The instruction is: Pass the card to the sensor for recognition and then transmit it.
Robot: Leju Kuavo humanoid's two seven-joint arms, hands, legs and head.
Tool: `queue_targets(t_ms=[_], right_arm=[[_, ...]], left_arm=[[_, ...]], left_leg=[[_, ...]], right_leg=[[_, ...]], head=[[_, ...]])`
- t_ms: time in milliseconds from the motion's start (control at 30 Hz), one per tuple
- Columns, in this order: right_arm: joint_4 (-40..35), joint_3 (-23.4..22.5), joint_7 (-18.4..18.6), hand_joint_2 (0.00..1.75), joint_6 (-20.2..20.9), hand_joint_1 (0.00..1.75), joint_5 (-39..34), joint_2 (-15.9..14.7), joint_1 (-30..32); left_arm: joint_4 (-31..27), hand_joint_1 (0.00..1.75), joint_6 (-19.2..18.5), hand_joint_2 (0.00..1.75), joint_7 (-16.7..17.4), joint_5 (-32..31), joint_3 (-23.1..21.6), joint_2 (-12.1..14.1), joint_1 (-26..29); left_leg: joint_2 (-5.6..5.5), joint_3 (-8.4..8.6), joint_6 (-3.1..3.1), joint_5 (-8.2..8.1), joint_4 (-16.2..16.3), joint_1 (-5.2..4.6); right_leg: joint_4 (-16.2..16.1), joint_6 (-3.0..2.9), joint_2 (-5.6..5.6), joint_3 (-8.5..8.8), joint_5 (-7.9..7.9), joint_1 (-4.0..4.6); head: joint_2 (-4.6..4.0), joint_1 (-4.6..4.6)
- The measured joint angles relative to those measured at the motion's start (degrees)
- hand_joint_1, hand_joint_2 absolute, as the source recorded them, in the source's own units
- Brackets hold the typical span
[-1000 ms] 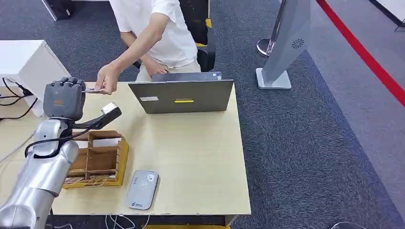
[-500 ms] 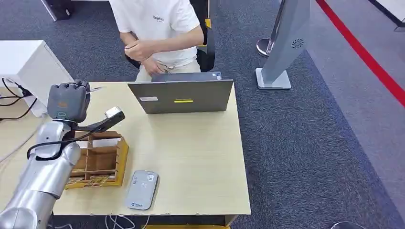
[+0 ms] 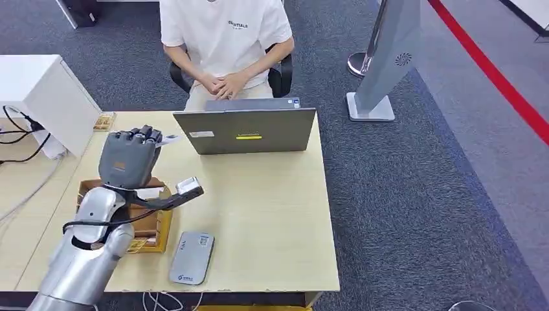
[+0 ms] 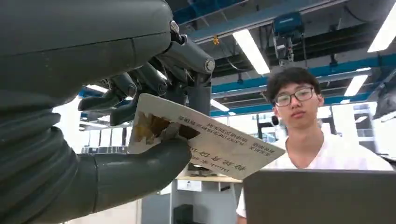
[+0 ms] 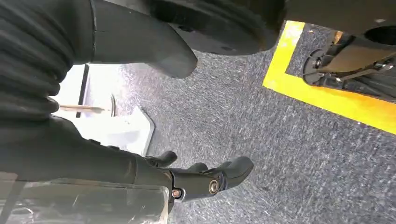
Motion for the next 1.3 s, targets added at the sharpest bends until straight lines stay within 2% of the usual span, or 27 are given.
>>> queue_targets(t_ms=[133, 333, 467, 567, 833, 1067, 1300], right_arm=[[0.04, -0.48, -0.44, 1.75, -0.35, 0.0, -0.52, 0.0, 0.29], [0.11, -1.25, -0.57, 1.75, -0.59, 0.0, -0.9, 0.0, 0.55], [0.13, -1.9, -1.2, 1.75, -0.94, 0.0, -1.68, 0.0, 0.79], [0.13, -2.6, -1.31, 1.75, -0.94, 0.0, -2.21, 0.0, 0.9], [0.2, -3.65, -1.4, 1.75, -1.16, 0.0, -2.62, 0.0, 0.99], [0.26, -4.92, -1.44, 1.75, -1.84, 0.0, -3.26, 0.0, 1.27], [0.26, -5.75, -1.46, 1.75, -1.88, 0.0, -3.28, 0.0, 1.3]], left_arm=[[-3.28, 1.75, -2.84, 1.75, 0.15, 1.01, -1.66, 0.15, 1.17], [-6.34, 1.75, -4.48, 1.75, 0.22, 1.6, -2.73, 0.39, 2.62], [-7.97, 1.75, -9.01, 1.75, 1.82, 2.89, -3.76, 1.07, 4.32], [-8.78, 1.75, -10.73, 1.75, 2.93, 3.41, -4.17, 1.57, 6.22], [-10.53, 1.75, -11.67, 1.75, 2.88, 4.74, -5.0, 3.48, 11.26], [-14.01, 1.75, -10.84, 1.75, 2.34, 5.2, -5.0, 5.79, 18.97], [-15.99, 1.75, -10.88, 1.75, 2.34, 5.22, -5.0, 6.82, 22.11]], left_leg=[[0.0, 0.0, 0.0, 0.0, 0.0, 0.01], [0.0, -0.01, 0.0, 0.0, 0.0, 0.0], [0.01, -0.01, 0.0, 0.0, 0.0, 0.0], [0.01, -0.01, 0.0, 0.0, -0.02, 0.0], [0.03, -0.02, 0.0, 0.0, -0.03, 0.0], [0.02, -0.02, 0.0, -0.05, -0.03, 0.0], [0.01, -0.02, 0.0, -0.04, -0.04, 0.0]], right_leg=[[0.0, 0.0, 0.0, 0.0, 0.0, 0.01], [0.0, 0.0, 0.01, 0.0, 0.0, 0.0], [0.0, 0.0, 0.01, 0.0, 0.0, 0.0], [0.0, 0.0, 0.01, 0.0, 0.0, 0.0], [0.0, 0.0, 0.02, -0.01, -0.01, 0.0], [0.0, 0.0, -0.01, -0.02, -0.07, 0.0], [0.0, 0.0, -0.02, 0.01, -0.07, 0.0]], head=[[0.0, 0.0], [0.0, 0.0], [0.0, 0.0], [0.0, 0.0], [0.0, 0.0], [0.0, 0.0], [0.0, 0.0]])
